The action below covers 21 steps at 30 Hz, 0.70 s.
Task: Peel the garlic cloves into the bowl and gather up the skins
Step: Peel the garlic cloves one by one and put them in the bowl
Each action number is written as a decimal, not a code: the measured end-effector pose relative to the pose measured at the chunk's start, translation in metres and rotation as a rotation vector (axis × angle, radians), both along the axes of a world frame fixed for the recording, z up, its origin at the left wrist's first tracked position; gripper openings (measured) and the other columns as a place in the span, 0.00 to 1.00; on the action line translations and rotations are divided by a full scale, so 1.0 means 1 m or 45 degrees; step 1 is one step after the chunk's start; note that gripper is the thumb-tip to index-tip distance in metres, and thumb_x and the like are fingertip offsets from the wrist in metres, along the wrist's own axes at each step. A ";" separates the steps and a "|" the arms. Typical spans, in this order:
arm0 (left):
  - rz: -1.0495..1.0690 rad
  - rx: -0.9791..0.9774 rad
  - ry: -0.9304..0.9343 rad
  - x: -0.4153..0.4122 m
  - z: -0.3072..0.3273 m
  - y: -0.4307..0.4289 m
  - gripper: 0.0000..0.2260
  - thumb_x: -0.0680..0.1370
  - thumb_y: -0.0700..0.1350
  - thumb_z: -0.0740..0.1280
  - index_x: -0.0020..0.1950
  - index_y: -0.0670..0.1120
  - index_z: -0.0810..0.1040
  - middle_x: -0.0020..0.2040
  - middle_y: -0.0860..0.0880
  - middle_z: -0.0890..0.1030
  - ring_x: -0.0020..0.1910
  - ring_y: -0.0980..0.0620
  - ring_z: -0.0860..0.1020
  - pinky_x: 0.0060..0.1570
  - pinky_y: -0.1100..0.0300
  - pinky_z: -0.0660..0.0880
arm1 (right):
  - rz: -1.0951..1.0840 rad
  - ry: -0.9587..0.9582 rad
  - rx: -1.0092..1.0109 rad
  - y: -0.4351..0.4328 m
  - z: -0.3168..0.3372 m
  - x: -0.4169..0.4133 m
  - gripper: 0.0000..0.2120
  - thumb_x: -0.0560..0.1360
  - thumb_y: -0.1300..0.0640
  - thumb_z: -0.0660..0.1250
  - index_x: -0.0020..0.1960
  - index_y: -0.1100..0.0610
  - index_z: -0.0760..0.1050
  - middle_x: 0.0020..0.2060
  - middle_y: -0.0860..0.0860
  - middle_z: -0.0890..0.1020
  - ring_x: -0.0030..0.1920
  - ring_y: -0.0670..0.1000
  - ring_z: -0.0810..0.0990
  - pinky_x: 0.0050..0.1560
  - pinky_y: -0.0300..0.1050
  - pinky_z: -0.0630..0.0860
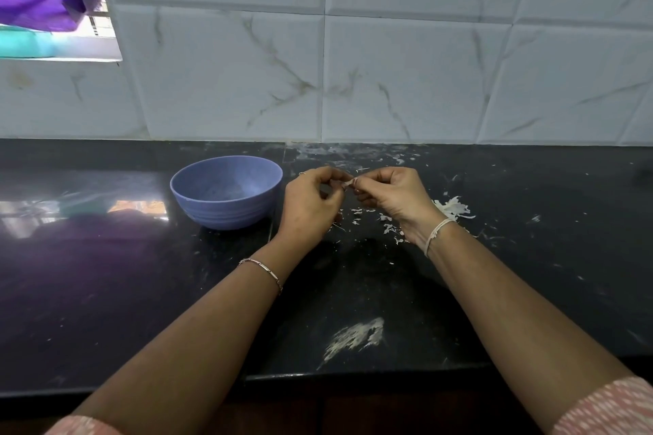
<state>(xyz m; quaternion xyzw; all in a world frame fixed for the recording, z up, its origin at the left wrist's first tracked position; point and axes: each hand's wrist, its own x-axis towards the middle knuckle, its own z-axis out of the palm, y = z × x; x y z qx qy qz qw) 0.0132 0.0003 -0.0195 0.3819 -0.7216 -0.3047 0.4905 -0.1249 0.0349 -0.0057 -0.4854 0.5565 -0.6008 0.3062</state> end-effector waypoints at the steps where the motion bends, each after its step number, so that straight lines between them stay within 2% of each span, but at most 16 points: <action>1: -0.006 0.014 0.001 0.000 0.000 0.001 0.09 0.78 0.36 0.67 0.50 0.48 0.83 0.43 0.48 0.84 0.32 0.47 0.83 0.34 0.51 0.81 | -0.002 0.011 -0.001 0.000 0.000 0.000 0.04 0.71 0.64 0.73 0.37 0.60 0.82 0.32 0.54 0.82 0.33 0.48 0.79 0.38 0.39 0.78; 6: -0.026 0.156 0.044 0.000 0.000 -0.001 0.07 0.79 0.39 0.68 0.53 0.47 0.84 0.49 0.48 0.83 0.33 0.46 0.84 0.38 0.49 0.82 | -0.032 0.100 -0.032 0.001 0.001 -0.001 0.03 0.71 0.65 0.73 0.39 0.61 0.82 0.31 0.53 0.81 0.33 0.47 0.78 0.37 0.38 0.77; 8: -0.034 0.189 0.065 0.000 0.000 -0.001 0.07 0.78 0.40 0.69 0.54 0.46 0.83 0.48 0.49 0.83 0.33 0.46 0.84 0.39 0.47 0.82 | -0.099 0.223 -0.073 0.000 0.000 -0.002 0.03 0.70 0.64 0.73 0.38 0.59 0.83 0.31 0.50 0.82 0.34 0.46 0.78 0.38 0.40 0.76; 12: -0.057 0.166 0.002 0.000 -0.001 0.000 0.08 0.78 0.42 0.70 0.56 0.45 0.82 0.47 0.48 0.83 0.34 0.47 0.84 0.38 0.52 0.83 | -0.218 0.543 -0.144 -0.002 0.000 -0.003 0.05 0.67 0.60 0.75 0.34 0.55 0.81 0.30 0.47 0.82 0.32 0.43 0.77 0.37 0.40 0.76; 15: -0.071 0.167 -0.004 -0.001 -0.002 0.000 0.08 0.78 0.41 0.70 0.56 0.45 0.82 0.46 0.49 0.82 0.35 0.47 0.84 0.38 0.50 0.83 | -0.240 0.636 -0.142 -0.001 0.001 -0.001 0.06 0.66 0.59 0.75 0.33 0.54 0.80 0.29 0.47 0.81 0.32 0.43 0.77 0.37 0.41 0.75; 17: -0.053 0.162 0.003 -0.001 -0.002 -0.001 0.06 0.78 0.41 0.70 0.54 0.45 0.83 0.45 0.50 0.82 0.35 0.46 0.84 0.38 0.49 0.83 | -0.204 0.479 -0.119 -0.001 0.001 0.001 0.07 0.67 0.62 0.74 0.32 0.55 0.79 0.29 0.46 0.80 0.32 0.43 0.75 0.36 0.39 0.73; 21: -0.054 0.114 0.028 -0.002 -0.002 -0.003 0.04 0.77 0.40 0.71 0.51 0.46 0.82 0.44 0.50 0.81 0.35 0.45 0.83 0.36 0.47 0.82 | -0.049 -0.025 0.015 -0.001 0.001 0.003 0.07 0.71 0.67 0.71 0.35 0.60 0.78 0.29 0.52 0.77 0.30 0.45 0.74 0.33 0.35 0.72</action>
